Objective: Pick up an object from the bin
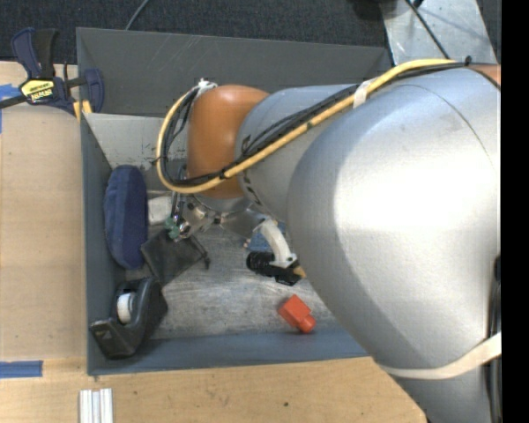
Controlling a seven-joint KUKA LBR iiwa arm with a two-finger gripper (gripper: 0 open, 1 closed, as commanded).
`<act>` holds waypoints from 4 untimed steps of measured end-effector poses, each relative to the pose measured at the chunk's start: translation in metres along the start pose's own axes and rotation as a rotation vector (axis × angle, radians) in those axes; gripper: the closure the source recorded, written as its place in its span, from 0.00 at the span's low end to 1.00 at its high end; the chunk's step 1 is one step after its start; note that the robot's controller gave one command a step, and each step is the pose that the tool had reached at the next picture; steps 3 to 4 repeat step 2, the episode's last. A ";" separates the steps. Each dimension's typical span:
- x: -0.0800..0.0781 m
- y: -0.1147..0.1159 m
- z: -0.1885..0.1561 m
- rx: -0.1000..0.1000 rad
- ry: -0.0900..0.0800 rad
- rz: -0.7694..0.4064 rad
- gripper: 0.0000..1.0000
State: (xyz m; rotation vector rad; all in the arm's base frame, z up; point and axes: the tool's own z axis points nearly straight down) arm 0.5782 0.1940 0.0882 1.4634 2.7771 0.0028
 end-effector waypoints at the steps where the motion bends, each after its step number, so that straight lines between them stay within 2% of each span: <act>1: -0.002 0.002 -0.070 -0.005 -0.001 -0.003 1.00; 2: -0.003 0.003 -0.096 -0.001 0.000 -0.007 1.00; 4: -0.003 0.003 -0.096 -0.001 0.000 -0.007 1.00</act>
Offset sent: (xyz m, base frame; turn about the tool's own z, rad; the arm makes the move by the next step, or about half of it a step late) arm 0.0000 0.0000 0.0655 0.0000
